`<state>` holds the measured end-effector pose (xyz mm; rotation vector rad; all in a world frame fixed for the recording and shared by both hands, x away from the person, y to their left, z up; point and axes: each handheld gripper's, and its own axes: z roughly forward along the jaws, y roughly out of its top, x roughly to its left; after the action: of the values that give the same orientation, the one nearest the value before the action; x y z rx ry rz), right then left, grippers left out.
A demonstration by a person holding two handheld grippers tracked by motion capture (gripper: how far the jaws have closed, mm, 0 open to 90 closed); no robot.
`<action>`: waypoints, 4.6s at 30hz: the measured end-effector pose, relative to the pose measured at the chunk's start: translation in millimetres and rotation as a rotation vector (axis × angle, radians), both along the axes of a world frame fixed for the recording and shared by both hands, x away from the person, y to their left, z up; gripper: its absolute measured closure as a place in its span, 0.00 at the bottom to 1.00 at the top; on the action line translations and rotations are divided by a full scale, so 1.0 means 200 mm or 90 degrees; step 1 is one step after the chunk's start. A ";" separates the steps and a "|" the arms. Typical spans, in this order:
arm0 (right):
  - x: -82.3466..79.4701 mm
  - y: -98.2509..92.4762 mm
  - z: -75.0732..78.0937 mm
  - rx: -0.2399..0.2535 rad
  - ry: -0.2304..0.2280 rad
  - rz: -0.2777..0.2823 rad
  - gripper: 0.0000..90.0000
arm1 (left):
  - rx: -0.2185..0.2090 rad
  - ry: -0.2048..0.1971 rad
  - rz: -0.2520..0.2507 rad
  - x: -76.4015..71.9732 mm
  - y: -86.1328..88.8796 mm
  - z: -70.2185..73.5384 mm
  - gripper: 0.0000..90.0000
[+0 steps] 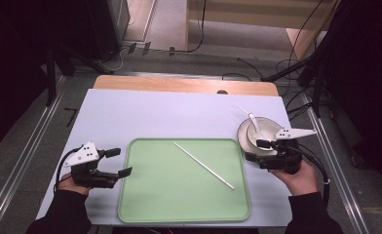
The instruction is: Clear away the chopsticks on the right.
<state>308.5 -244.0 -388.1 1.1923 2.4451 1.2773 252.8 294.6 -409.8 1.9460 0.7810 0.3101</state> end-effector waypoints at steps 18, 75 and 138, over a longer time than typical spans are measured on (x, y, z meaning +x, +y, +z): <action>0.01 -0.18 0.02 -0.016 -0.012 -0.048 0.31 | -0.001 0.001 0.000 0.00 0.00 0.00 0.22; 0.22 -0.62 -0.21 -0.032 0.004 -0.222 0.60 | -0.001 -0.002 0.000 0.00 0.00 0.00 0.22; 0.34 -0.56 -0.27 -0.063 0.084 -0.187 0.94 | -0.001 -0.005 0.002 0.00 0.00 0.00 0.22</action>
<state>377.0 -355.8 -441.6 1.5809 2.2745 1.0139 251.9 295.4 -409.5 1.9418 0.7779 0.3192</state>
